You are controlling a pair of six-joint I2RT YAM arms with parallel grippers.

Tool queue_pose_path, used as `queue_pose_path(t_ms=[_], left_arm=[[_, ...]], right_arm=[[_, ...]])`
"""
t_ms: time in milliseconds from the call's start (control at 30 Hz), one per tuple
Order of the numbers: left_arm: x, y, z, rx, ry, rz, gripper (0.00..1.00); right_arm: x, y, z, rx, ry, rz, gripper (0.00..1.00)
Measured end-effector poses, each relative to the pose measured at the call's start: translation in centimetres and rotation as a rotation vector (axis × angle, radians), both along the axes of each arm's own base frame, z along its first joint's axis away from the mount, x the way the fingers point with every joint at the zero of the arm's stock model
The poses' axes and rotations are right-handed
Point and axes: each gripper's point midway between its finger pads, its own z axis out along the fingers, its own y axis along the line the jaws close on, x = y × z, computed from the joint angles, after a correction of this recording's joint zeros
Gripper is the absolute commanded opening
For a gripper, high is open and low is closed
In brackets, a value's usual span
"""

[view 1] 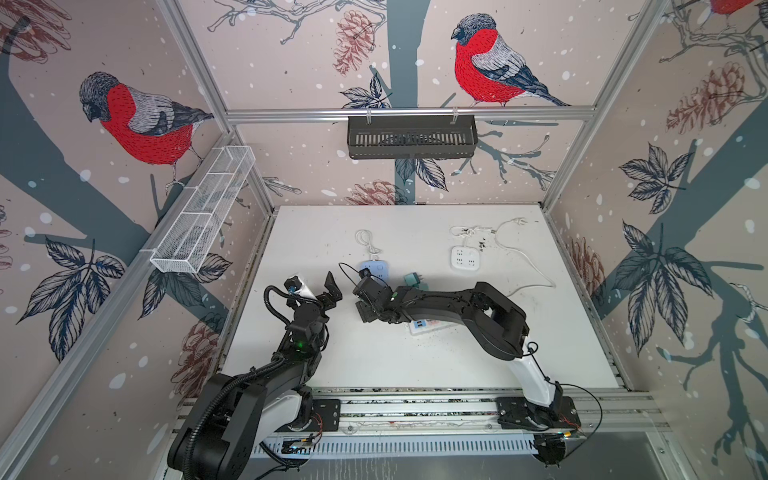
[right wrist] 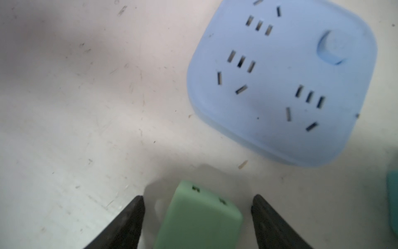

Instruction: Insert the plug

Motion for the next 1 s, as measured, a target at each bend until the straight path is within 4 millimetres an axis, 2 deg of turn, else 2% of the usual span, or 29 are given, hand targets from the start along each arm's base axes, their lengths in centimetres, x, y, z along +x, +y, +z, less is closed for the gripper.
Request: queue_pose_path(t_ms=[133,367,567,700,1000], left_arm=[[0.0,0.0,0.0,0.000,0.001,0.000,0.97],[-0.2,0.1,0.0,0.000,-0.002,0.000,0.97],[-0.2,0.1,-0.1,0.000,-0.001,0.000,0.97],[-0.2,0.1,-0.1,0.000,0.000,0.001,0.97],[-0.2,0.1,-0.1,0.000,-0.002,0.001,0.97]], right_arm=[[0.1,-0.2,0.0,-0.002,-0.016,-0.025,0.79],[-0.6,-2.0,0.3,-0.025,-0.034,-0.048,0.79],[-0.8,-1.7,0.1,-0.012,-0.032,-0.054,0.79],[-1.0,-0.8,0.0,0.008,-0.037,-0.043,0.79],[-1.1,-0.6,0.0,0.013,-0.040,-0.039,0.79]])
